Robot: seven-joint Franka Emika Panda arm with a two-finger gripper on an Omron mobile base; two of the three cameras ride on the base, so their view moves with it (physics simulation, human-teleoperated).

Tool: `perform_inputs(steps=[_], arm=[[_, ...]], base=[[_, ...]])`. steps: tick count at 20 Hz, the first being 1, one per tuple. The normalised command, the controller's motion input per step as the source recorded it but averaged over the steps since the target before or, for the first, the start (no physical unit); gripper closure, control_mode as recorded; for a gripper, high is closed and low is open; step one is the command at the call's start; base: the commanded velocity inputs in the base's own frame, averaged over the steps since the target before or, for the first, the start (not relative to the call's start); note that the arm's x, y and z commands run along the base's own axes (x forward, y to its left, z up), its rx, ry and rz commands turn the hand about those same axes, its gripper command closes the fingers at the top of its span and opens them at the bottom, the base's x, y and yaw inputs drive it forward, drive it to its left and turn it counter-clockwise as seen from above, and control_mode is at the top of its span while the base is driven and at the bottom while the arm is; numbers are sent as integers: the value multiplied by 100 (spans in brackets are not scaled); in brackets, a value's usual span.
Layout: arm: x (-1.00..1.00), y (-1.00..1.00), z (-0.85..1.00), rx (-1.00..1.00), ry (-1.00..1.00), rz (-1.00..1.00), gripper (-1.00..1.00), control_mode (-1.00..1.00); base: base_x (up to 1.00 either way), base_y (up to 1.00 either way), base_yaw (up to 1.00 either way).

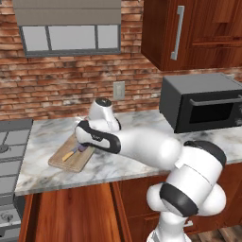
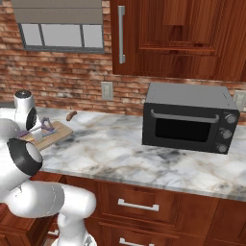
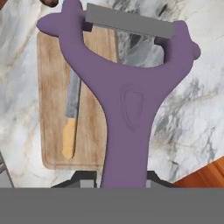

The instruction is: Open the drawer on the left and place the cutting tools on the cutting board.

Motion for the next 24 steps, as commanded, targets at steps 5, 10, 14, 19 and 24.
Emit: perform_inputs(steps=[5,10,14,19,24], arm=[[0,12,-13,-2,0,0,100,-100],[0,23,-29,-6,0,0,100,-100],[0,16,-16,-1,0,0,100,-100],[4,10,-10,-1,0,0,100,-100],[18,-3,-25,0,0,-1,100,-100]], base=[[0,0,0],[0,0,0],[0,0,0],[0,0,0],[0,0,0]])
